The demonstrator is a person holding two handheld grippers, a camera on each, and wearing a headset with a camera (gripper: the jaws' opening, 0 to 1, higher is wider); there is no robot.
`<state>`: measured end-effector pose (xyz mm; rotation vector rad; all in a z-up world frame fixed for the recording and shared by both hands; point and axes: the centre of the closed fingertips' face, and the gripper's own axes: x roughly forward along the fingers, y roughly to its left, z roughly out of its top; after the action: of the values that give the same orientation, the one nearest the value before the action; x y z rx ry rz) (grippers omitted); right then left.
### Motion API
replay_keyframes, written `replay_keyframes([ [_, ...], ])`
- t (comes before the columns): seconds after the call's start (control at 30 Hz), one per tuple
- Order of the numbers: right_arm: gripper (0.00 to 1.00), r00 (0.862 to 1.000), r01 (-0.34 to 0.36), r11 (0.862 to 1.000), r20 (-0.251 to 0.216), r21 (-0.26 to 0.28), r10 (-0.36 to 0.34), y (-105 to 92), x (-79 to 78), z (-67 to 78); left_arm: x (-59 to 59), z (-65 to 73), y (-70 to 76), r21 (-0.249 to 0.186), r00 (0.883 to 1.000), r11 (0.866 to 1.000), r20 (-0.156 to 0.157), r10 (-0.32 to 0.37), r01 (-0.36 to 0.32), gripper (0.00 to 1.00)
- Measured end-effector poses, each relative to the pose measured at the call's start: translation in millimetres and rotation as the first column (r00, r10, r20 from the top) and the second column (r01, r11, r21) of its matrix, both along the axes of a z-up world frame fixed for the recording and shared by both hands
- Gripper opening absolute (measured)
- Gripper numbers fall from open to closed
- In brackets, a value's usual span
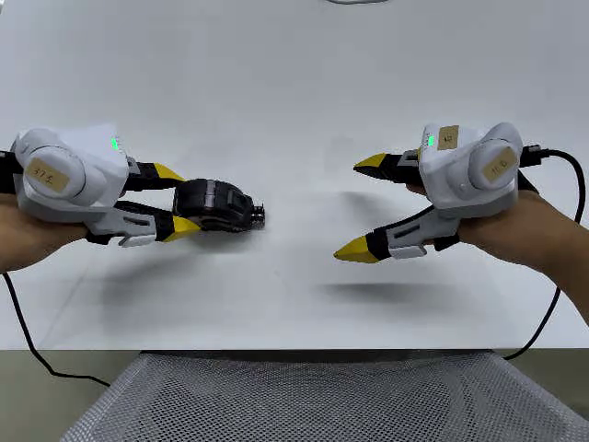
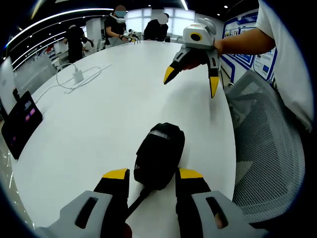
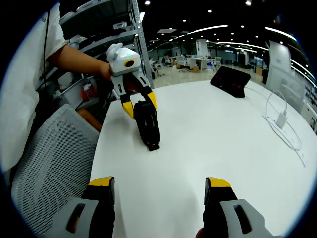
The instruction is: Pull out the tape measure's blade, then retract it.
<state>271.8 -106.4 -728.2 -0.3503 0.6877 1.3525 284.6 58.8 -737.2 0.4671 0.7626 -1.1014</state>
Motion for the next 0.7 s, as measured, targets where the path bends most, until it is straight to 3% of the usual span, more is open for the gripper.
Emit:
replay_keyframes([
  [0.7, 0.65, 1.0, -0.026, 1.0, -0.008, 0.002, 0.026, 8.6, -6.4, -6.6, -2.5, -10.2, -2.4, 0.042, 0.999, 0.998, -0.003, -0.04, 0.04, 0.27],
])
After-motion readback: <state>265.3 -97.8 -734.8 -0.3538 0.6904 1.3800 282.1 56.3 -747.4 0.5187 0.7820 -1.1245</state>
